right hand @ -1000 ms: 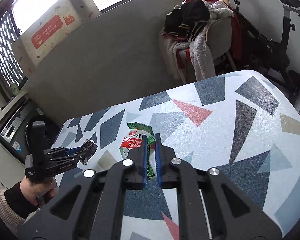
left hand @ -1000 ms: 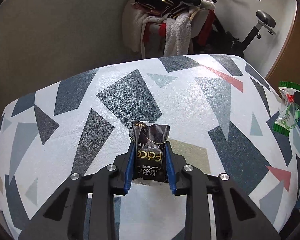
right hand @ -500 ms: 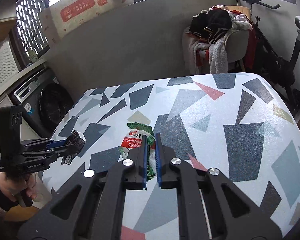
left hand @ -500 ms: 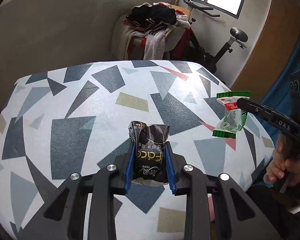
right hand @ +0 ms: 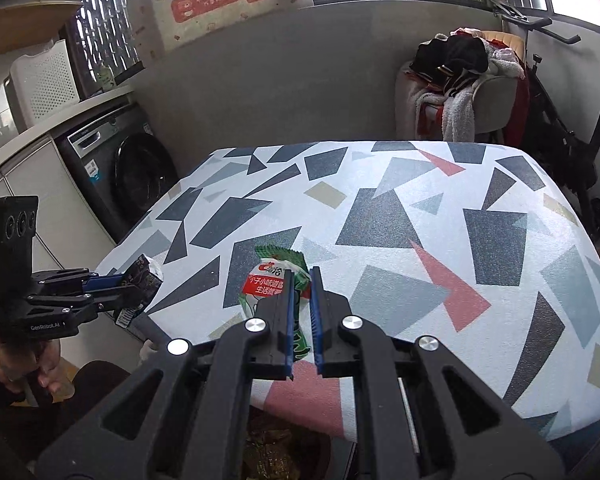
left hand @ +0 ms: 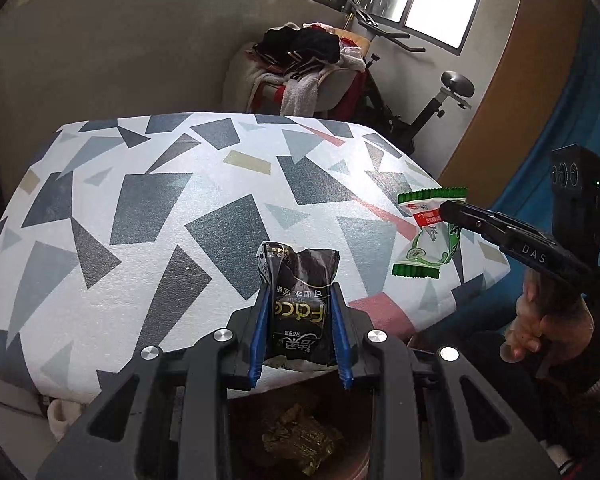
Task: Collect trash
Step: 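Drop the tissue pack and snack wrapper into the bin with both tools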
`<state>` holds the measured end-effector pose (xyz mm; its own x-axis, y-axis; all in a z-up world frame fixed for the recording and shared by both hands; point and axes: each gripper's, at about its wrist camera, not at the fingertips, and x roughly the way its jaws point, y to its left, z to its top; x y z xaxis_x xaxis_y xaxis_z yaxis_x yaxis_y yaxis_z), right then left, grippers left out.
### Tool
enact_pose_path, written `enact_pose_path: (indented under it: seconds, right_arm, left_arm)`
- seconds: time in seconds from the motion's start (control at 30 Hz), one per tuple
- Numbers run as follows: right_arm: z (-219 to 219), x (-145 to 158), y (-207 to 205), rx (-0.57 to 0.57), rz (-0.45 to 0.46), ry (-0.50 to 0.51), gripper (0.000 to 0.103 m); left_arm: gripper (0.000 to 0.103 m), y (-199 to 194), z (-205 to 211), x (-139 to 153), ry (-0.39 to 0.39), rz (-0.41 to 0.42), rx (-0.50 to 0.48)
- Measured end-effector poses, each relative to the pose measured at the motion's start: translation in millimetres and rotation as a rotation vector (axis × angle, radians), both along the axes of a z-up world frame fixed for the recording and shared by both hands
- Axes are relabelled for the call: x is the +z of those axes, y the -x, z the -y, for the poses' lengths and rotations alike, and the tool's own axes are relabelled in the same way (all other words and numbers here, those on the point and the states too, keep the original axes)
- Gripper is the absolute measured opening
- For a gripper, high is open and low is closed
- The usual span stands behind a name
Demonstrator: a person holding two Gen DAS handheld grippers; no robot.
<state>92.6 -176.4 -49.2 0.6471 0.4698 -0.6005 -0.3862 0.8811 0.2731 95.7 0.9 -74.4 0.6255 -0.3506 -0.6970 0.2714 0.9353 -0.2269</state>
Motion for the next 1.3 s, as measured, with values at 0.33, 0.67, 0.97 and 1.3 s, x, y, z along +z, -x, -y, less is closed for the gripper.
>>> enact_pose_path:
  seconds: [0.33, 0.67, 0.97, 1.3]
  right_arm:
    - [-5, -13, 31, 0.008, 0.002, 0.029, 0.011]
    - [-6, -25, 55, 0.01, 0.006, 0.055, 0.011]
    - [-8, -33, 66, 0.023, -0.011, 0.043, 0.011]
    - [-24, -55, 75, 0.073, -0.065, 0.047, 0.011]
  left_arm:
    - [0.028, 50, -3, -13, 0.042, 0.011, 0.0]
    - [0.028, 77, -4, -24, 0.035, 0.005, -0.003]
    - [0.031, 92, 8, -42, 0.028, -0.022, -0.033]
    - [0.076, 97, -1, -36, -0.031, 0.06, -0.005]
